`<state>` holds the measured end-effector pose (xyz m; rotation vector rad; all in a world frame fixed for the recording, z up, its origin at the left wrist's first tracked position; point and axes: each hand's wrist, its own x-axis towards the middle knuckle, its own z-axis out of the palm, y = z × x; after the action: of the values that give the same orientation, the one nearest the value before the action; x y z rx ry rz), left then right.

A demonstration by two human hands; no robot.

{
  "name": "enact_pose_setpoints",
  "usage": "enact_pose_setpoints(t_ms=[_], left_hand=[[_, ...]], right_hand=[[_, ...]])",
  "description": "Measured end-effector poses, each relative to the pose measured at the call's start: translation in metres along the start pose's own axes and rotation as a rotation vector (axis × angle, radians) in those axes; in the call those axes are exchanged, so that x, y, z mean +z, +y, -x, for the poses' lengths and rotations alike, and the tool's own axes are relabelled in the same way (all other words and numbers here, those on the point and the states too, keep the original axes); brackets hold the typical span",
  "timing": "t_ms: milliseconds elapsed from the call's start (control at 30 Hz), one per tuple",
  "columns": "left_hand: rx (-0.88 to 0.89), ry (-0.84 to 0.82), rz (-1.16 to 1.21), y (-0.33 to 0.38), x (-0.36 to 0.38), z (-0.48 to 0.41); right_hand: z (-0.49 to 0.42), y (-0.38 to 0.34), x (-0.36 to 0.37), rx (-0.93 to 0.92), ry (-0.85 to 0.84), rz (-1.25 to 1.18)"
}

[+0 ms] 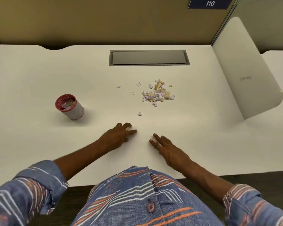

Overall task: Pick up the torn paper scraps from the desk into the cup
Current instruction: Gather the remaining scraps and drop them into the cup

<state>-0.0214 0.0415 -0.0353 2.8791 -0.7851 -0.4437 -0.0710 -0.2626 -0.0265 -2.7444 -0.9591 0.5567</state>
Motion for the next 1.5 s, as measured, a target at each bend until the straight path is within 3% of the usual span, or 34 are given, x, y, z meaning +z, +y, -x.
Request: enact_pose_setpoints(t_ms=[167,500,567,733,933,1133,1233,1400,1500], left_hand=[[0.144,0.019,-0.017,-0.011,0.008,0.0],[0.038,0.081,0.232,-0.011,0.01,0.005],[-0.019,0.083,0.388,-0.008,0.009,0.007],[-0.266,0.359,0.584,0.003,-0.004,0.021],[-0.332,0.684,0.918,-0.008,-0.056,0.041],[-0.48,0.894,0.78,-0.088,-0.112,0.076],[-0.582,0.856,0.716,-0.127,-0.124,0.097],[-0.667,0.647,0.521,-0.166,-0.127,0.105],[-0.678,0.584,0.532,-0.175,-0.129,0.102]], right_hand=[[0.002,-0.006,0.01,0.042,0.057,-0.013],[-0.005,-0.01,-0.001,0.135,0.236,-0.095],[-0.01,-0.014,-0.005,0.149,0.279,-0.128],[-0.023,-0.021,-0.01,0.186,0.388,-0.293],[-0.051,-0.034,-0.021,0.331,0.521,-0.362],[-0.062,-0.045,-0.032,0.523,0.528,-0.751],[-0.063,-0.05,-0.034,0.543,0.554,-0.8],[-0.065,-0.058,-0.032,0.586,0.548,-0.843],[-0.067,-0.063,-0.031,0.603,0.552,-0.858]])
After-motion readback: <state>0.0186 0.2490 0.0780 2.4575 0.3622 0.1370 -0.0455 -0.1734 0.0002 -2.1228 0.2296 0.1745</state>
